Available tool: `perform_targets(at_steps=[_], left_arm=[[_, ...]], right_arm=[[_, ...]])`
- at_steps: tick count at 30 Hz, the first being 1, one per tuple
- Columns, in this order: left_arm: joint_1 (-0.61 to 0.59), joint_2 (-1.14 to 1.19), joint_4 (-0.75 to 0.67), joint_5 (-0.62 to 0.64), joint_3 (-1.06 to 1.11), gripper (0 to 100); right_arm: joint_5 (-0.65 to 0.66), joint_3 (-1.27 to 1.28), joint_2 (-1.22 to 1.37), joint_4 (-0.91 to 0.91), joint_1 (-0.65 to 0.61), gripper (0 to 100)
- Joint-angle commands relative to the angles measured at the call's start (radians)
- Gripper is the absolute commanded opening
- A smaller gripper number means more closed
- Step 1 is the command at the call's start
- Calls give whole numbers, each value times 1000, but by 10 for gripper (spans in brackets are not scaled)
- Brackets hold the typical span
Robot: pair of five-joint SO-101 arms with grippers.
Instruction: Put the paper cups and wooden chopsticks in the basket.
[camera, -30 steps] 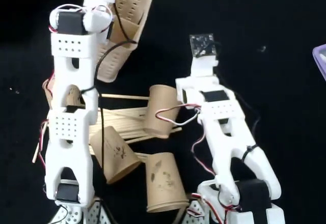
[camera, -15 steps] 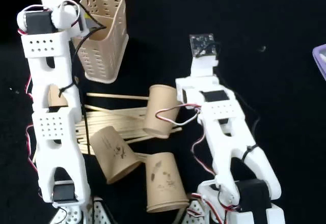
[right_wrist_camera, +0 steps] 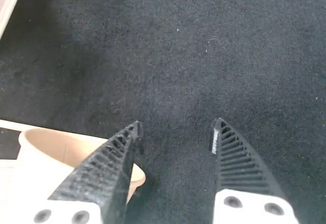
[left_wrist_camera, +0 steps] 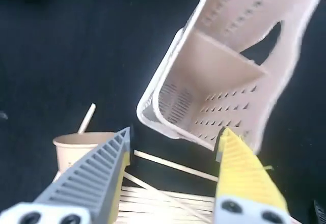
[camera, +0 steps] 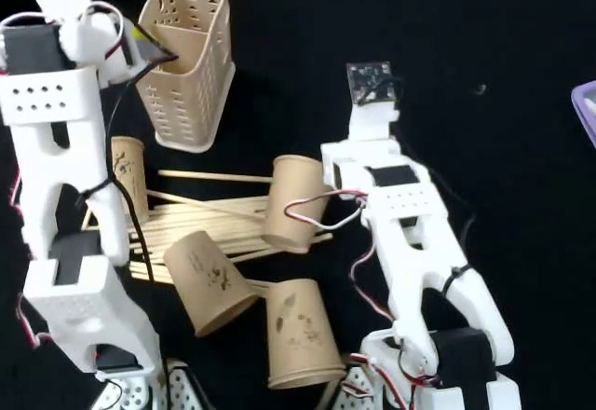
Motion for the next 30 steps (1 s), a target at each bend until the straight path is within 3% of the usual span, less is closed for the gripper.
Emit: perform_targets(at_steps=[1,6,14,19,22,30], left_arm=[[-38,-68,-147,115,166,276],[-12,-63,-161,189,194,276],[58,-63,-126,186,203,260],[77,-63,-132,184,203,88],[81,-48,-157,107,203,30],[81,37,-284,-129,193,30]], right_arm=[[-5,-2,-1,-17,-17,212],[-5,-2,-1,-17,-17,212],[-5,-2,-1,-17,-17,212],[-5,-2,-1,-17,-17,212],[-5,-2,-1,-17,-17,212],[-5,-2,-1,-17,-17,212]])
